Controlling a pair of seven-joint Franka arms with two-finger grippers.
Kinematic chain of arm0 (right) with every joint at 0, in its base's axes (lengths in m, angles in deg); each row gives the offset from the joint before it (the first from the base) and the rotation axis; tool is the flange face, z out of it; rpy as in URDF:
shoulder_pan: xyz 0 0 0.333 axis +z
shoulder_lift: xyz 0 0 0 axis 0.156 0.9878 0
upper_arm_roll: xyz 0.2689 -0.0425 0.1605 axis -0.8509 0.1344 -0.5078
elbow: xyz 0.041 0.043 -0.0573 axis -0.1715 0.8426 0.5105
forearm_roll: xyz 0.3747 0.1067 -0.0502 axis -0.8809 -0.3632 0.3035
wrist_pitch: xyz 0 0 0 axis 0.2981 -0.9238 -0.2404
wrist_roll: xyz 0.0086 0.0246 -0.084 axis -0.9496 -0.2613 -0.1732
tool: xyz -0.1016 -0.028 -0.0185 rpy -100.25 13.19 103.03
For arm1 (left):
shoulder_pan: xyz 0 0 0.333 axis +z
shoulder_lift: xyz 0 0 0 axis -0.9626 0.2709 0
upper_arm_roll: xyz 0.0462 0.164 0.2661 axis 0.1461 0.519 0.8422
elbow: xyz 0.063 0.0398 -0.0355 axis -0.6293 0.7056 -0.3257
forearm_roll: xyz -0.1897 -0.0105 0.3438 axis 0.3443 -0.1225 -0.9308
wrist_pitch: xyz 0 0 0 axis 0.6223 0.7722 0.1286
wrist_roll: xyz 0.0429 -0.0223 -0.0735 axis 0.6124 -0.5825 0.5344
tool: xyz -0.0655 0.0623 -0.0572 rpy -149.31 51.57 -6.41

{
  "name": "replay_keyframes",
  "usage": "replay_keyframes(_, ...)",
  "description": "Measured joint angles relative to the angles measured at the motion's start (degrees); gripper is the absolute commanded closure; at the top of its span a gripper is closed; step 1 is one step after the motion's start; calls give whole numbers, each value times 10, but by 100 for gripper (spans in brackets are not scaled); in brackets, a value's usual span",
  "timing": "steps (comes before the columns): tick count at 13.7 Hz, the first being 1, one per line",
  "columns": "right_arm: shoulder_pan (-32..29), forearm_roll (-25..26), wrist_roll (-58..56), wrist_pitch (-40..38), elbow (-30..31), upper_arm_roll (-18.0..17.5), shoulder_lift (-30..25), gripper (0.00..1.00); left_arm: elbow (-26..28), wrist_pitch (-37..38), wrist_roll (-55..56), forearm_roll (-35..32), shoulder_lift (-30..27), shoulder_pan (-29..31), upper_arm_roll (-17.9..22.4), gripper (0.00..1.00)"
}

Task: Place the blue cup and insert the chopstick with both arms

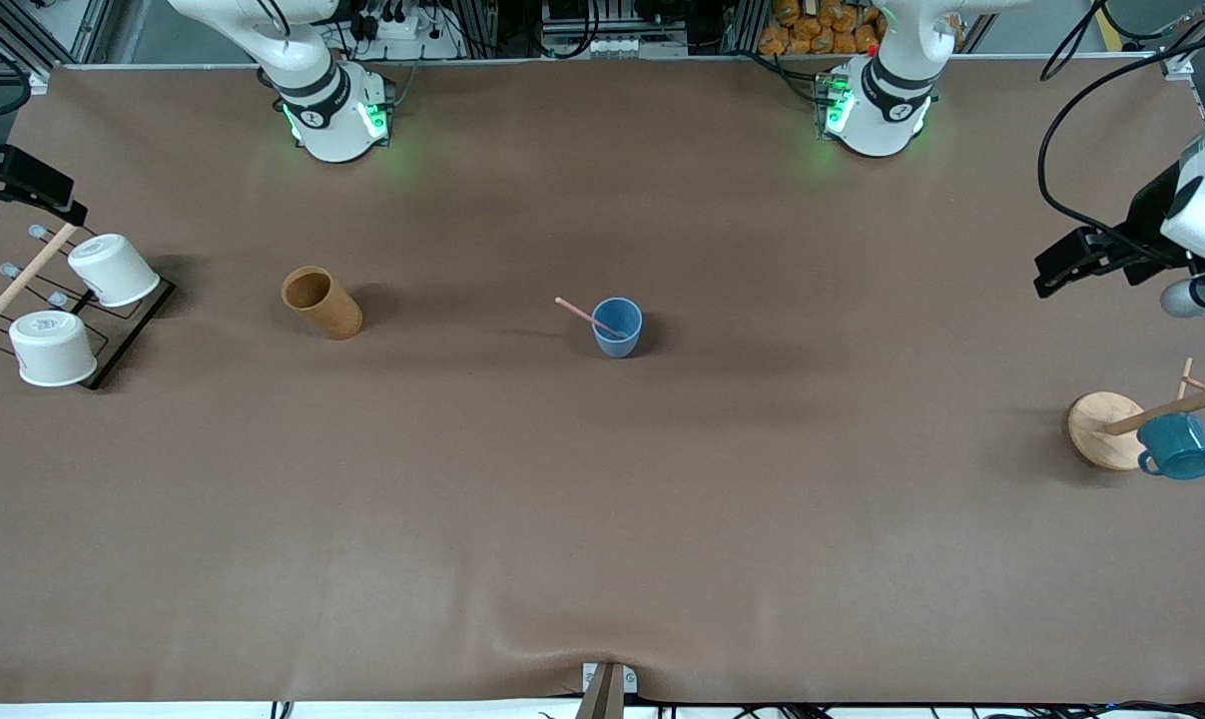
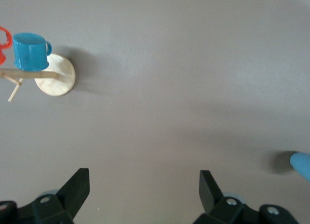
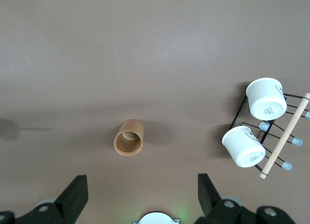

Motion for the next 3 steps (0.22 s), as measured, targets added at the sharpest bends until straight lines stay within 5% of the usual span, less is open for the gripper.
replay_keyframes(3,0,0,0,3,0,0,0,0,-13,28,0,0,-6,-2,-2,0)
